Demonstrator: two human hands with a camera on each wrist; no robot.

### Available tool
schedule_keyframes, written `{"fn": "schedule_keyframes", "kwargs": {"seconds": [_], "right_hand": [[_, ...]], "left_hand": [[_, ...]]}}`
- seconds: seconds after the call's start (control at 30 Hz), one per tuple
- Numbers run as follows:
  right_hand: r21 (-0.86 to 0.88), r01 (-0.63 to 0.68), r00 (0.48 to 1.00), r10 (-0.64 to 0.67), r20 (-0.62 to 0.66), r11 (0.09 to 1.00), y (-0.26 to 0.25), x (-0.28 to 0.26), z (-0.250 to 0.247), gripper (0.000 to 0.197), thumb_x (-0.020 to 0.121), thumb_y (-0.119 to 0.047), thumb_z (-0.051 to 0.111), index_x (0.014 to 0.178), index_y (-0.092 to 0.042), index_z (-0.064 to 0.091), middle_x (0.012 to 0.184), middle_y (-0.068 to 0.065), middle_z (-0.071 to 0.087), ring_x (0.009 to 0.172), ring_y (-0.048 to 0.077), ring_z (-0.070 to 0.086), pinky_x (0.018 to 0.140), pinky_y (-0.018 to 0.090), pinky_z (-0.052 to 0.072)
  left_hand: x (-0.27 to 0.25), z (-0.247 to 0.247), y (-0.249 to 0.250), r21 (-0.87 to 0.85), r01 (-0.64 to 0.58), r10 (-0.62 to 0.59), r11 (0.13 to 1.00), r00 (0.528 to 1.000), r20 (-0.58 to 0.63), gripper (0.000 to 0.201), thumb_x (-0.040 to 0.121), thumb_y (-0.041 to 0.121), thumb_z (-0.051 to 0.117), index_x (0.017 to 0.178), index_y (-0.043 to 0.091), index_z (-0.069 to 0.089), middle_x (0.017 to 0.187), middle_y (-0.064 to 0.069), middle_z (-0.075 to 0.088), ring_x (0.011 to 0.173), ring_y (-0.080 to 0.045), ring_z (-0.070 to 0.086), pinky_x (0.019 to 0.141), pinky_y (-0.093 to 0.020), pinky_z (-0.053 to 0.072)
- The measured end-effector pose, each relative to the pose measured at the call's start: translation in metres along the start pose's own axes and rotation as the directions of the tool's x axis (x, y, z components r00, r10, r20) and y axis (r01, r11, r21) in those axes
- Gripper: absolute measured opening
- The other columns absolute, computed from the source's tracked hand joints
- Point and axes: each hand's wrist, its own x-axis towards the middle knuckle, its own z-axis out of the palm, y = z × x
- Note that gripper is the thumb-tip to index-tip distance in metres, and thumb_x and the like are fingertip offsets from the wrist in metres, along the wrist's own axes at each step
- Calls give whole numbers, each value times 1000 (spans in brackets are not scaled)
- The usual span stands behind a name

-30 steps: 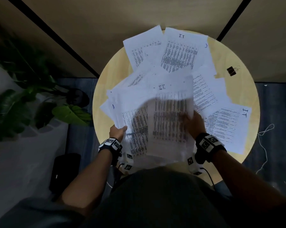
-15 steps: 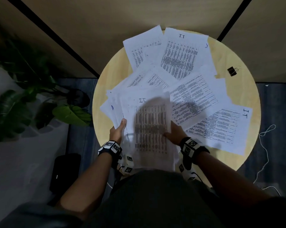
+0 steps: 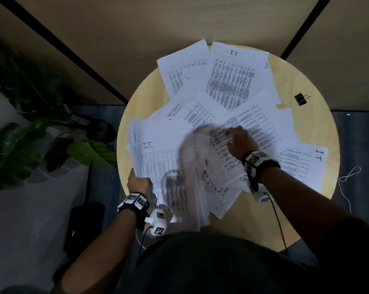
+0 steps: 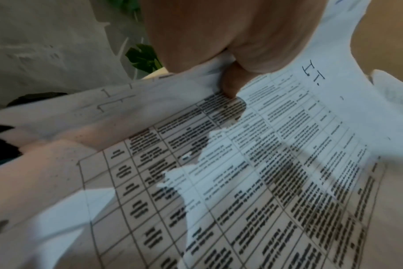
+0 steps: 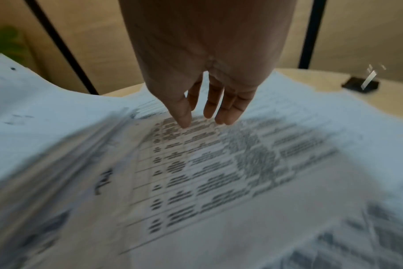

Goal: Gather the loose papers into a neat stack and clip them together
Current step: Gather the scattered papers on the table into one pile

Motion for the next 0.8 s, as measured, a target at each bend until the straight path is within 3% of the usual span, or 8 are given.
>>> {"fn": "schedule_keyframes", "kwargs": {"seconds": [0.13, 0.27, 0.37, 0.47, 0.53, 0.67, 0.73, 0.8], "right_hand": [[-262, 185, 982, -169, 81, 947, 5, 28, -6, 62, 77, 3, 61, 133, -20, 51, 148, 13, 39, 134, 35, 38, 105, 48, 40], [-444, 293, 951, -212, 225, 847, 5, 41, 4, 85, 80, -11, 68, 149, -31, 23, 159, 11, 15, 145, 39, 14, 115, 50, 22], [-542, 316, 947, -227, 225, 779, 0, 46, 8, 96, 76, -17, 73, 151, -31, 16, 158, 13, 18, 144, 41, 15, 117, 51, 17], [-580, 326, 945, -267, 187, 746, -9, 48, 5, 78, 77, -15, 73, 144, -16, 34, 139, 20, 44, 132, 39, 38, 116, 52, 23], [-596, 344, 935, -325, 145, 726, -12, 49, 1, 65, 76, -11, 72, 135, -7, 46, 132, 22, 48, 125, 41, 44, 113, 55, 27], [-618, 333, 943, -253, 217, 712, -5, 53, -4, 90, 74, -22, 76, 148, -12, 26, 144, 19, 38, 135, 40, 33, 115, 52, 22], [-604, 318, 948, -227, 224, 731, -9, 53, -8, 71, 77, -17, 73, 140, -13, 39, 128, 17, 55, 125, 35, 46, 113, 51, 27], [-620, 325, 946, -244, 215, 714, -17, 52, -14, 34, 82, -12, 68, 115, -9, 60, 104, 11, 68, 110, 31, 56, 105, 47, 38]], "left_hand": [[0, -10, -7, -89, 20, -26, 996, 997, -73, 33, 89, -9, 35, 118, -6, 52, 71, -15, 47, 61, -27, 44, 71, -33, 41], [3, -14, -9, -30, 46, -49, 999, 991, -123, 43, 89, -9, 37, 129, -2, 49, 101, -22, 61, 85, -31, 56, 78, -31, 43], [9, -16, -7, -14, 79, -81, 997, 987, -142, 49, 90, -5, 39, 138, 0, 43, 122, -28, 58, 108, -43, 57, 90, -43, 48], [14, -20, -6, -7, 97, -97, 995, 981, -166, 50, 91, -6, 39, 140, 2, 42, 125, -26, 57, 111, -43, 56, 92, -43, 46], [18, -21, -8, -11, 71, -72, 997, 983, -168, 49, 90, -7, 39, 137, 3, 46, 120, -27, 60, 107, -43, 58, 87, -40, 46], [25, -25, -14, -15, 62, -63, 998, 979, -194, 47, 87, -10, 40, 131, 1, 51, 113, -29, 61, 103, -43, 59, 79, -33, 42], [25, -26, -15, -24, 87, -90, 996, 972, -218, 46, 88, -9, 40, 131, 2, 50, 116, -29, 60, 105, -43, 58, 81, -34, 42], [24, -28, -16, -15, 131, -132, 991, 967, -218, 47, 89, -8, 41, 135, 2, 47, 123, -27, 57, 112, -43, 55, 90, -40, 44]]}}
